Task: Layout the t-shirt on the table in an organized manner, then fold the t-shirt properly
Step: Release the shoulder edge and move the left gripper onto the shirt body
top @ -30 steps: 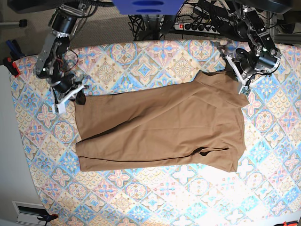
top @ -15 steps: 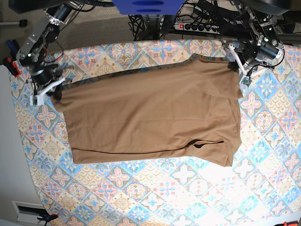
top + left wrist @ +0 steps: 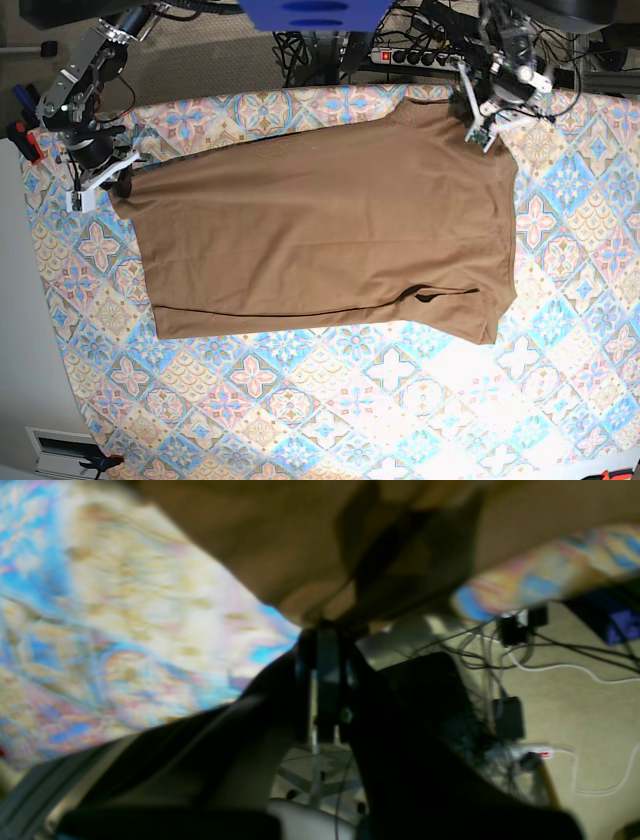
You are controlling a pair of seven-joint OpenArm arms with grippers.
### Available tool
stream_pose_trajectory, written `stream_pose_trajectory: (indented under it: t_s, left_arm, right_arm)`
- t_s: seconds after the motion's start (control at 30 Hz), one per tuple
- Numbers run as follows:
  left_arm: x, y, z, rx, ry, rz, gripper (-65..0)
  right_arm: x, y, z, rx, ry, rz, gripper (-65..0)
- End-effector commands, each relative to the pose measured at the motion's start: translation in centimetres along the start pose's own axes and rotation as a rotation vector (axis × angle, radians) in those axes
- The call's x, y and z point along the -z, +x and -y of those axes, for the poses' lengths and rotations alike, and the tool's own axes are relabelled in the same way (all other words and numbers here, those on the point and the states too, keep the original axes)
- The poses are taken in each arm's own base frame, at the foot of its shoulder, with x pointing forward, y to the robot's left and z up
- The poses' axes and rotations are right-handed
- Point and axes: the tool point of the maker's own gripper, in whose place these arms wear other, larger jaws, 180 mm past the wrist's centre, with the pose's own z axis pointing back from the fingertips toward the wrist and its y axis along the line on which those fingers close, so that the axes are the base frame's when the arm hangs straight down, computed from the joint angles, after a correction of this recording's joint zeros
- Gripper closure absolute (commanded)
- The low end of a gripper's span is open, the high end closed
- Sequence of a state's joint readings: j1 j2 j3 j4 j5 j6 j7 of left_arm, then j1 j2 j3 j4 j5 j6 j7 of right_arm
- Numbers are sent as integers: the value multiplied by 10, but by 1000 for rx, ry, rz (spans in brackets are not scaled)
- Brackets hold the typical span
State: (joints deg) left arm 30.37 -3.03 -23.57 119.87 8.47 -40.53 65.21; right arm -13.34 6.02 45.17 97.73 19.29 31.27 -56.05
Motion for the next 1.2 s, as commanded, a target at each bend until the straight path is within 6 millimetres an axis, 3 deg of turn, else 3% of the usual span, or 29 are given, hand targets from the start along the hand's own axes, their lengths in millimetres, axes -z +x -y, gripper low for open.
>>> stream_pose_trajectory:
  t_s: [0.0,0.37,0.53,0.67,0.93,1.17]
  left_arm:
    - [-3,1,-4,-10,41,-3,0]
    - [-6,-20,-10,57,253,-156,0]
    - [-2,-30,12,61,177,-116,0]
    - [4,-17,37,15,71,12,0]
    - [4,17,58,-99,-61,178,0]
    - [-5,20,72,-205,-169,228,0]
  right_arm:
    - [-4,18,5,-16,-11,55,0]
    - [-4,18,5,-16,-11,55,0]
    - [-4,18,5,-16,-11,55,0]
    - [-4,18,6,-15,-12,56,0]
    - [-4,18,6,-15,-12,56,0]
    - [-5,18,6,-15,-12,57,0]
